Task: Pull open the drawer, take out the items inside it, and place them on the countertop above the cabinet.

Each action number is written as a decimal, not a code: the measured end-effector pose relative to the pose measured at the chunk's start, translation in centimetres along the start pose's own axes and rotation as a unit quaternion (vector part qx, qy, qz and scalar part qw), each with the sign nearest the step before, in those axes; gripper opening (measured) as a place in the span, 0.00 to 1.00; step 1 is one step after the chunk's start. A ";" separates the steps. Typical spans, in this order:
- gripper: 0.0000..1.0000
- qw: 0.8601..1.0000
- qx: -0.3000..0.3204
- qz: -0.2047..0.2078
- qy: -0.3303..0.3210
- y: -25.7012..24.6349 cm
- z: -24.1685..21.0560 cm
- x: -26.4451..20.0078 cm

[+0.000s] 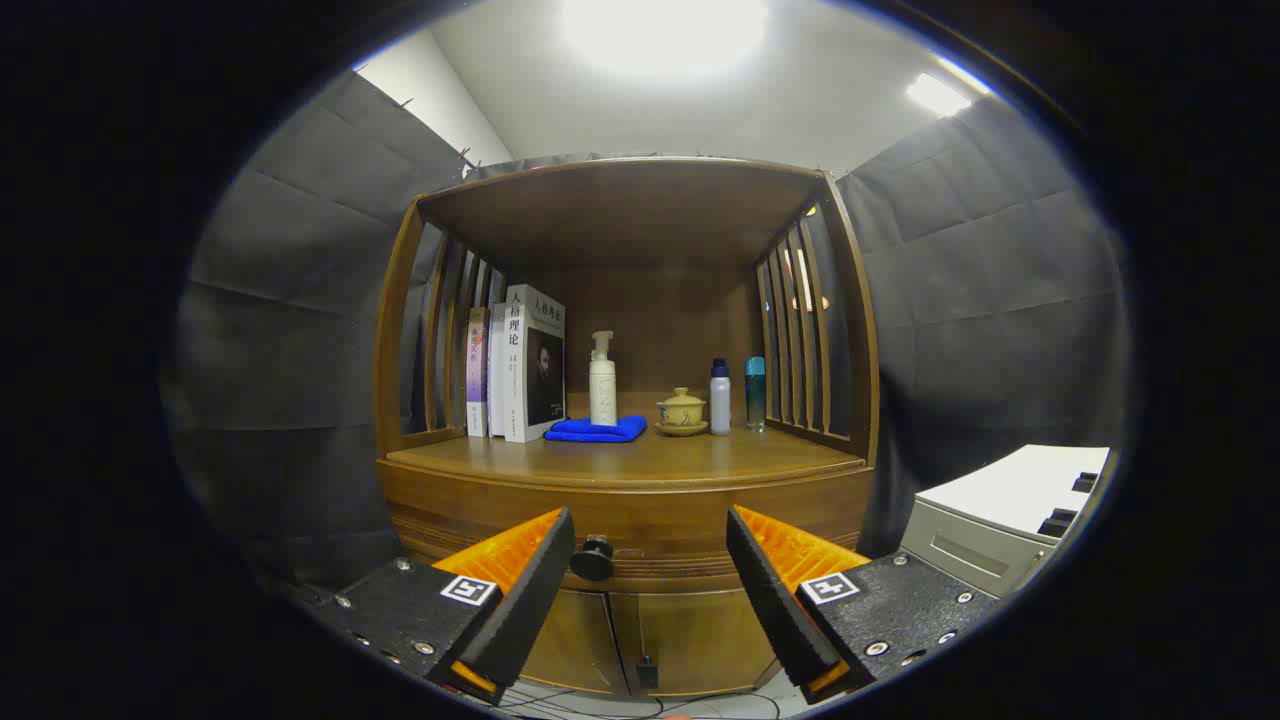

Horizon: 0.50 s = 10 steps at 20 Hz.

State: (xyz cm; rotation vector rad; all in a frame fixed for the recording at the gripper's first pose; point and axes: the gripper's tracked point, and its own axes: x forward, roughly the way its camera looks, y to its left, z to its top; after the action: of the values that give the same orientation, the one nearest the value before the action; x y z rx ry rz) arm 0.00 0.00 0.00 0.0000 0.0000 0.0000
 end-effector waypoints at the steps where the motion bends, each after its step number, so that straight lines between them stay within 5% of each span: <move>1: 0.95 1.000 0.000 0.001 0.001 0.0 -0.2 0.0; 10: 0.95 1.000 0.010 0.000 0.019 -0.2 -1.3 0.0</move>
State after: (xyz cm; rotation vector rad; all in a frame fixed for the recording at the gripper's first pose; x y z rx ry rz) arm -0.01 -0.21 -1.27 0.0194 0.0383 -0.0003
